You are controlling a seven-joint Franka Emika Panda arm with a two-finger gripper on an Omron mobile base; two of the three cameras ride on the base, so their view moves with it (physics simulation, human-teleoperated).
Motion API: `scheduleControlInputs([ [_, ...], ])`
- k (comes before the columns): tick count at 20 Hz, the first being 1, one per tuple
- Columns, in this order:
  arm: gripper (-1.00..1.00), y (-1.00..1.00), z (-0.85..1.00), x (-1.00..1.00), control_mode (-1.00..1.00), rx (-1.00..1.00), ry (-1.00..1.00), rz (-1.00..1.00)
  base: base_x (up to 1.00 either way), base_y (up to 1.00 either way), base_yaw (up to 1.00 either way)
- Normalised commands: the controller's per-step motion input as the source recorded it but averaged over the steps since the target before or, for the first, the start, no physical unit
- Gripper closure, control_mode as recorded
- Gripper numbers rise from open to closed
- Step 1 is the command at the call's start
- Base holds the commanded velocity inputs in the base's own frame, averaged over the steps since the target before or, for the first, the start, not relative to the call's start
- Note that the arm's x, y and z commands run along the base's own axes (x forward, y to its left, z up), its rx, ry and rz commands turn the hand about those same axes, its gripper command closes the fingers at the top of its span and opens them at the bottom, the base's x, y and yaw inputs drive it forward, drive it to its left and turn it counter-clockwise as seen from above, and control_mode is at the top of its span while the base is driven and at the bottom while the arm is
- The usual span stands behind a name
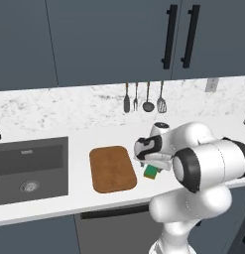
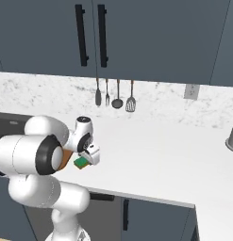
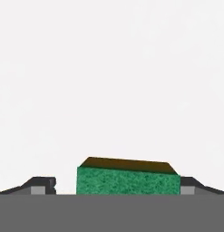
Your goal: Pick up the sponge from the counter and clean the cutting board by briefly scrubbing or pressing down on the cutting board. Once finished, release the sponge.
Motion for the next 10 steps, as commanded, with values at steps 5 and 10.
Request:
scheduleControlInputs([
  [5, 1.0, 0.01, -0.59, -0.48, -1.0, 0.01, -0.13, 0.0, 0.0, 0.0, 0.0],
  [10, 1.0, 0.0, -0.05, -0.25, -1.0, 0.09, -0.05, 0.07, 0.0, 0.0, 0.0],
])
